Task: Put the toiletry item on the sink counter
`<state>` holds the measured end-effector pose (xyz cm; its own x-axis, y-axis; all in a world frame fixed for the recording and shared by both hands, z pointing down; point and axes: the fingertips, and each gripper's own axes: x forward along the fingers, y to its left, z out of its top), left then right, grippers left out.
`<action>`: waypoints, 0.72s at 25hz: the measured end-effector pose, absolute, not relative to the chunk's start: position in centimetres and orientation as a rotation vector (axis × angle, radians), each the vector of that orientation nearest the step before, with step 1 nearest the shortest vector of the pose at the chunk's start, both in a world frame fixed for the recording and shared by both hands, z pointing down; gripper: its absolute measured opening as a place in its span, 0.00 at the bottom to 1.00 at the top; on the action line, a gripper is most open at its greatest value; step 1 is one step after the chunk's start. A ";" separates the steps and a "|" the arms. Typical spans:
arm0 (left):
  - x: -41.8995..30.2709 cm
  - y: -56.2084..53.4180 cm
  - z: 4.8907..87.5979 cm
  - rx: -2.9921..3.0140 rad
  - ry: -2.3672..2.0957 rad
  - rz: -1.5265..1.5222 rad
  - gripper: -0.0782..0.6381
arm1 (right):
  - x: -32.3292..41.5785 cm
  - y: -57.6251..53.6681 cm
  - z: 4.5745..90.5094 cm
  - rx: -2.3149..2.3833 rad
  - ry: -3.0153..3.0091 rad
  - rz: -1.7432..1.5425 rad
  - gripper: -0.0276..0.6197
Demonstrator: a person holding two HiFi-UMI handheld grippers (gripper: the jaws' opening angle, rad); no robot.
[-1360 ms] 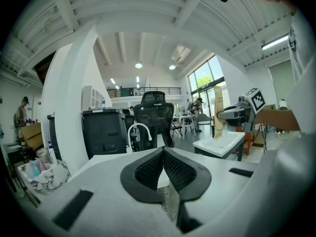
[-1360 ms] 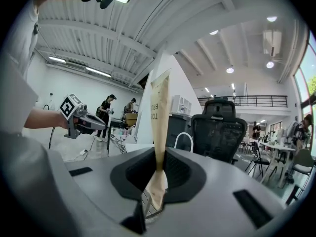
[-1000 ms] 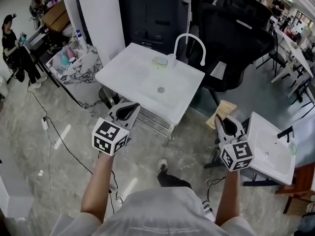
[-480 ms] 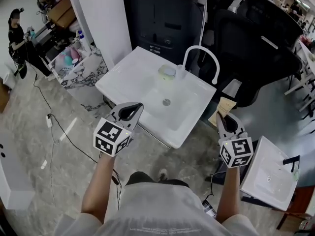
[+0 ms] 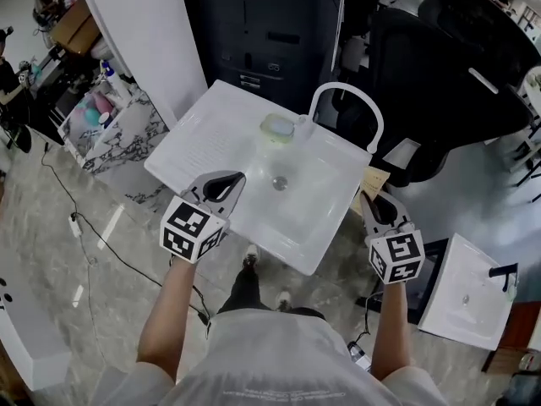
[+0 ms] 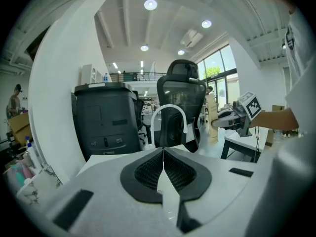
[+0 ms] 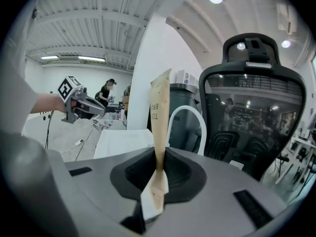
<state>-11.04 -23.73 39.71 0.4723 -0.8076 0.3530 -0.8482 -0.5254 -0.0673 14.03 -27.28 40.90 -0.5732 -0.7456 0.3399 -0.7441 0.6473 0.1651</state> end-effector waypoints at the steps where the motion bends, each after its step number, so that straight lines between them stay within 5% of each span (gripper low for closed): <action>1: -11.5 -25.0 40.0 2.594 -1.449 0.525 0.12 | 13.6 -28.2 41.3 1.187 -2.468 -0.009 0.10; 18: -15.2 -40.7 43.7 2.731 -1.090 0.525 0.12 | 6.8 -40.2 50.4 1.121 -2.077 -0.069 0.11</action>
<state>-15.22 -40.70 43.68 0.6740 -0.6362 0.3755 -0.6903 -0.7234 0.0133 6.77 -40.16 50.37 -0.3248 -0.7350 0.5953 -0.6936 0.6130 0.3784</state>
